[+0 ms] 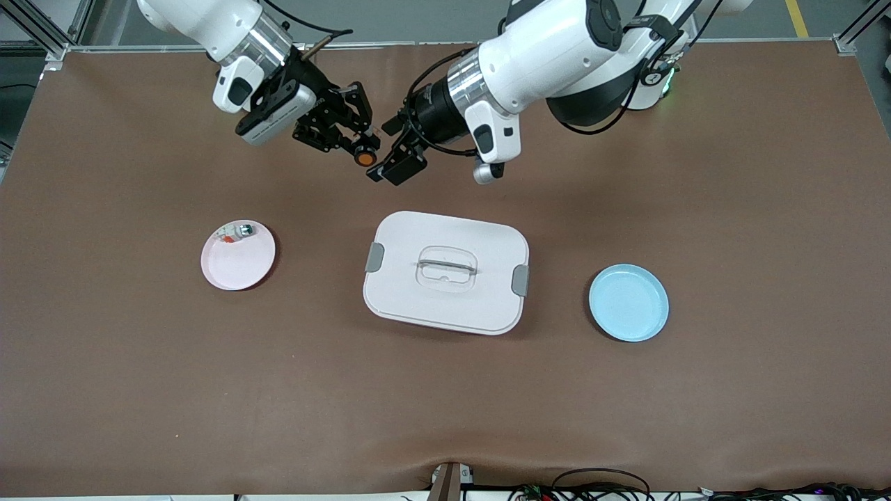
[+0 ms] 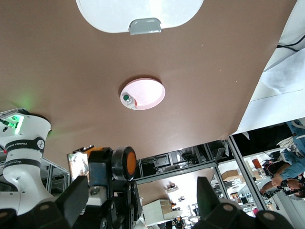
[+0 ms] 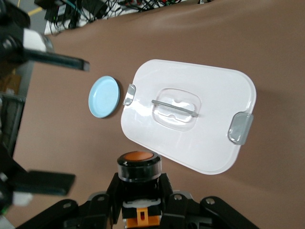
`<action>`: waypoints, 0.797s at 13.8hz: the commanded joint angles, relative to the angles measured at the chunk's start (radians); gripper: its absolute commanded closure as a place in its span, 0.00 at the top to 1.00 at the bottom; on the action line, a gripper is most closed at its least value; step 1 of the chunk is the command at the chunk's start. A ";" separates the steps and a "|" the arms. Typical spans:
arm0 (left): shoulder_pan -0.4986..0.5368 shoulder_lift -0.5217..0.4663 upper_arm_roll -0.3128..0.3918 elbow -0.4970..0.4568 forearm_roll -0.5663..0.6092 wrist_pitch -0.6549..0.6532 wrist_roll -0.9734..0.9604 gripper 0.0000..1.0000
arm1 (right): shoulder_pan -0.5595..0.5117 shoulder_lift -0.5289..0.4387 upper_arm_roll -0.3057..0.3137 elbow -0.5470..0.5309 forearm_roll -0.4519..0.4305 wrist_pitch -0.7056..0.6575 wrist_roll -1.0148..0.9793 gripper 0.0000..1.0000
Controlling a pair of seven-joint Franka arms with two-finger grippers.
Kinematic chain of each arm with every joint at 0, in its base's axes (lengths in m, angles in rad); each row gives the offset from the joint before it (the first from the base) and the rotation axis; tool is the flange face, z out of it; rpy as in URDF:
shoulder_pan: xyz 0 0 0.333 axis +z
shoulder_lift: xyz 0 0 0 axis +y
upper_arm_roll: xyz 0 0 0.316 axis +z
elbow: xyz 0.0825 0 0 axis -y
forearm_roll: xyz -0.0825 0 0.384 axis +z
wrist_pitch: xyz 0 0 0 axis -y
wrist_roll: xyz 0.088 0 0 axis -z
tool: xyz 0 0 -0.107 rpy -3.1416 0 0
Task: Transfer orange switch to right arm and place
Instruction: 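Carry the switch to the white plate while the left gripper withdraws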
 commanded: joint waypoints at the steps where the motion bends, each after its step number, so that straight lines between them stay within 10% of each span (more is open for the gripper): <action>1: 0.001 -0.003 0.004 -0.011 0.055 -0.005 -0.020 1.00 | -0.070 -0.007 0.003 -0.006 -0.005 -0.072 -0.274 0.00; 11: 0.086 0.013 0.004 -0.153 0.133 -0.005 0.196 1.00 | -0.319 -0.004 0.000 -0.011 -0.340 -0.352 -0.887 0.00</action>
